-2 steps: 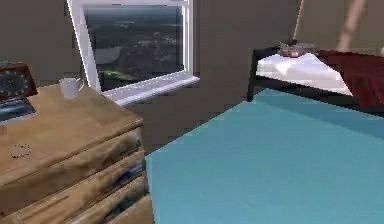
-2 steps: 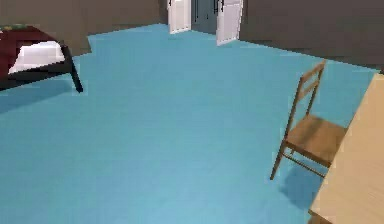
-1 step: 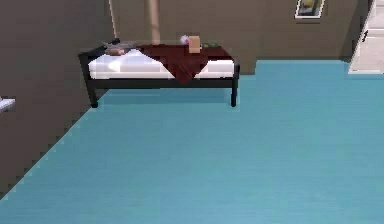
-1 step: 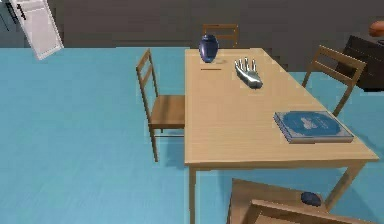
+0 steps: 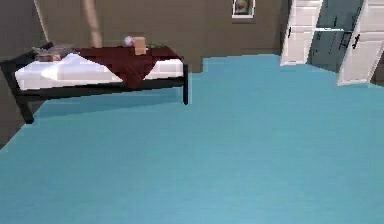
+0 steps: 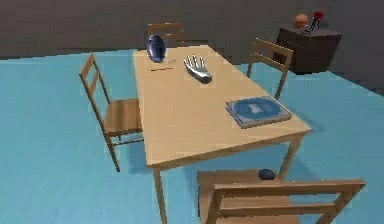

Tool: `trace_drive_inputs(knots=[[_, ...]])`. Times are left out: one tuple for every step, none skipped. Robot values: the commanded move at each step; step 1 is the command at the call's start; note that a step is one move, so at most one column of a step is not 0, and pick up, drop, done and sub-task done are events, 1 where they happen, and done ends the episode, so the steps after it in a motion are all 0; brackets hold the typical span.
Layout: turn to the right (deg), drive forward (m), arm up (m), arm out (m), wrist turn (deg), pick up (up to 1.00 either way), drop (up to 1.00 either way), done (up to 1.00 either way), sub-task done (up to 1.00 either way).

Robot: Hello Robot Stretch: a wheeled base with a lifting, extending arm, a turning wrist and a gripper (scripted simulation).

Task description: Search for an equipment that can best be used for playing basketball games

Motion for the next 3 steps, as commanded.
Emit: trace_drive_inputs(knots=[[0.0, 0.15, 0.00, 0.00, 0.0, 0.00, 0.00, 0.00, 0.00], [-45.0, 0.00, 0.00, 0.00, 0.0, 0.00, 0.00, 0.00, 0.00], [-45.0, 0.00, 0.00, 0.00, 0.0, 0.00, 0.00, 0.00, 0.00]])
